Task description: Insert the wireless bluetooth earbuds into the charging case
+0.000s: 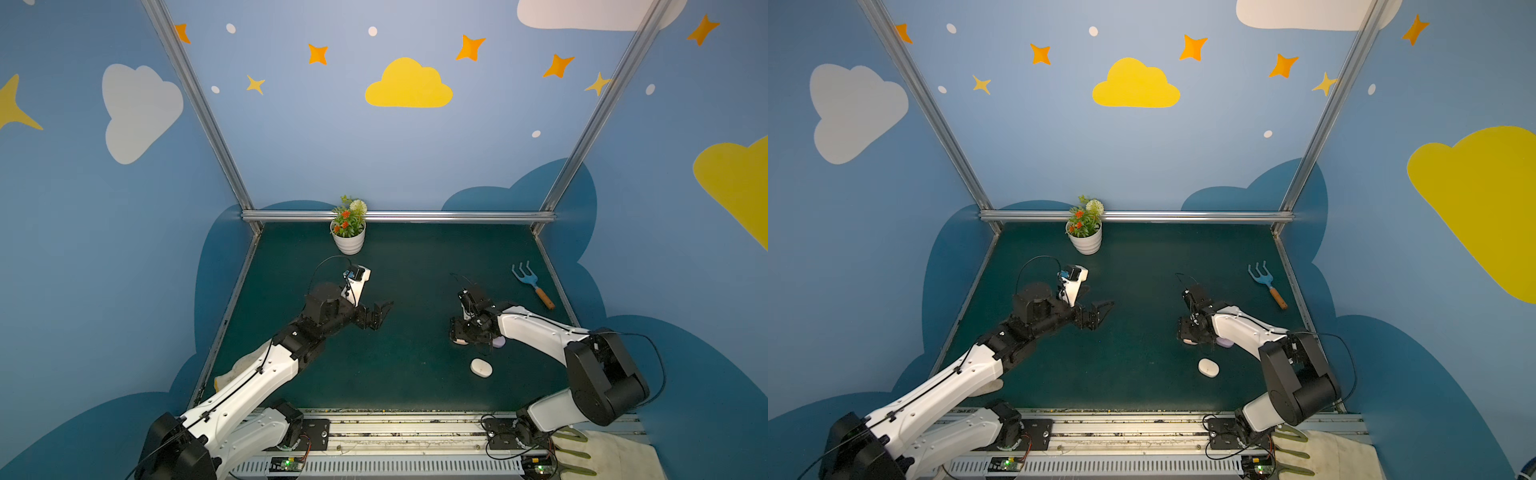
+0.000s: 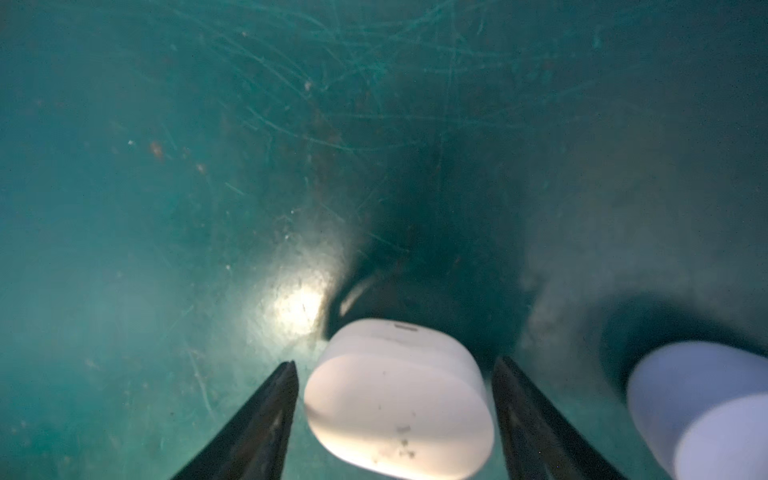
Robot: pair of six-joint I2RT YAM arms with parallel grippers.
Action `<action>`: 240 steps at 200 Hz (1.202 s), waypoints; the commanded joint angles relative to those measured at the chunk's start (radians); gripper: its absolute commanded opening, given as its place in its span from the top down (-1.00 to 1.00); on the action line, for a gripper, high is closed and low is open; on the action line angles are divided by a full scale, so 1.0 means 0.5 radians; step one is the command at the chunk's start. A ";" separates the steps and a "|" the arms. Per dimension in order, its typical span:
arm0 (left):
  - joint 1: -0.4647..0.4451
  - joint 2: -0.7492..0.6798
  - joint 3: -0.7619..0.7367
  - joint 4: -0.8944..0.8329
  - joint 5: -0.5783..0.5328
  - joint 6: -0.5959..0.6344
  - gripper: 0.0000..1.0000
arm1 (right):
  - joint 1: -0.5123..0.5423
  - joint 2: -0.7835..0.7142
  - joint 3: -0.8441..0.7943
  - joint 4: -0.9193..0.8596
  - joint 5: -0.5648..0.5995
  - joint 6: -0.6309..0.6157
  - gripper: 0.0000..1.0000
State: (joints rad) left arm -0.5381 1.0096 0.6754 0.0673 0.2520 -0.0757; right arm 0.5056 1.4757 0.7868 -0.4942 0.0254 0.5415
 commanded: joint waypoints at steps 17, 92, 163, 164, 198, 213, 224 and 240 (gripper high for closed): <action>0.103 -0.059 -0.014 -0.040 -0.017 -0.065 -1.00 | 0.006 -0.226 0.154 -0.203 0.042 -0.047 -0.60; 0.549 -0.062 -0.013 -0.184 -0.066 -0.070 -1.00 | -0.053 -0.613 0.198 -0.043 0.236 -0.395 -0.89; 0.809 0.033 -0.157 -0.018 -0.187 -0.018 -1.00 | -0.361 -0.663 -0.017 0.491 0.417 -0.706 -0.93; 0.814 0.039 -0.157 -0.015 -0.187 -0.021 -1.00 | -0.369 -0.661 -0.021 0.499 0.418 -0.707 -0.93; 0.933 0.147 -0.270 0.230 -0.248 -0.029 -1.00 | -0.586 -0.624 -0.205 0.793 0.377 -0.757 -0.93; 0.966 0.201 -0.320 0.348 -0.278 -0.001 -1.00 | -0.667 -0.591 -0.316 0.961 0.311 -0.811 -0.93; 0.990 0.259 -0.358 0.439 -0.293 0.026 -1.00 | -0.714 -0.556 -0.382 1.097 0.279 -0.840 -0.93; 1.051 0.316 -0.404 0.574 -0.255 -0.017 -1.00 | -0.783 -0.498 -0.464 1.301 0.212 -0.887 -0.93</action>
State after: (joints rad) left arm -0.0452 1.1366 0.5007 0.2070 0.1322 -0.0895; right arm 0.1505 1.1908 0.6022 -0.0414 0.1818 0.1524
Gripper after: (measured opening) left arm 0.998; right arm 0.963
